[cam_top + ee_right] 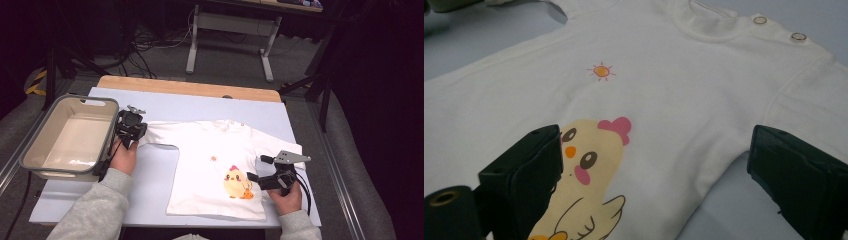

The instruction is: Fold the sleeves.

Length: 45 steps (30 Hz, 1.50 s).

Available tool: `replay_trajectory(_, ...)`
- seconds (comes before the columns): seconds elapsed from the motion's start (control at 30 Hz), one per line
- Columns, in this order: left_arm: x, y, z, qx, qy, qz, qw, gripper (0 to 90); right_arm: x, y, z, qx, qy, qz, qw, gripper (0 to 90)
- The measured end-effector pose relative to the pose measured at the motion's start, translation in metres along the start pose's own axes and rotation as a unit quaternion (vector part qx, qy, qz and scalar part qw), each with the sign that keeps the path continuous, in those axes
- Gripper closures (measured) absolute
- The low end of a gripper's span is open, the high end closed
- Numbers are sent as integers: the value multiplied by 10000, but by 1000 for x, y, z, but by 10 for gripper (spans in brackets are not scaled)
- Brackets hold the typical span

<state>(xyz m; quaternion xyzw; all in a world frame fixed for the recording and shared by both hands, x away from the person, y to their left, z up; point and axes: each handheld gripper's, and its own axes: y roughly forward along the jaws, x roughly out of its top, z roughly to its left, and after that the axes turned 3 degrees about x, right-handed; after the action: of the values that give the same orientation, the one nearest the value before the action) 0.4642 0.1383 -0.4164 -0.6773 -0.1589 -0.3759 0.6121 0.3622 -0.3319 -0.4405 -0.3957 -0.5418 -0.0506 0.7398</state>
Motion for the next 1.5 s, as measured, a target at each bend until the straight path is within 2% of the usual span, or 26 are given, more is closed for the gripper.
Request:
replay_trajectory(0.2,4,0,1,-40,-89,-70,9999,886,0,0,0,-3,-2,5,10000,83)
replay_trajectory(0.4,11,-10,-10,-138,50,-373,9992,886,0,0,1,-17,-15,15,10000,83)
replay_trajectory(0.63,25,-24,-28,-280,286,-749,9964,886,0,0,1,-33,-23,29,10000,83)
replay_trajectory(0.77,33,-30,-41,-417,446,-972,9934,886,0,0,1,-36,-26,32,10000,82)
replay_trajectory(0.97,45,-36,-62,-615,692,-1129,9893,886,0,0,1,-34,-29,33,10000,82)
replay_trajectory(1.23,56,-35,-94,-862,980,-1189,9843,885,0,0,2,-39,-35,38,10000,81)
replay_trajectory(1.5,59,-24,-122,-1086,1303,-1098,9794,885,0,0,1,-30,-38,29,10000,81)
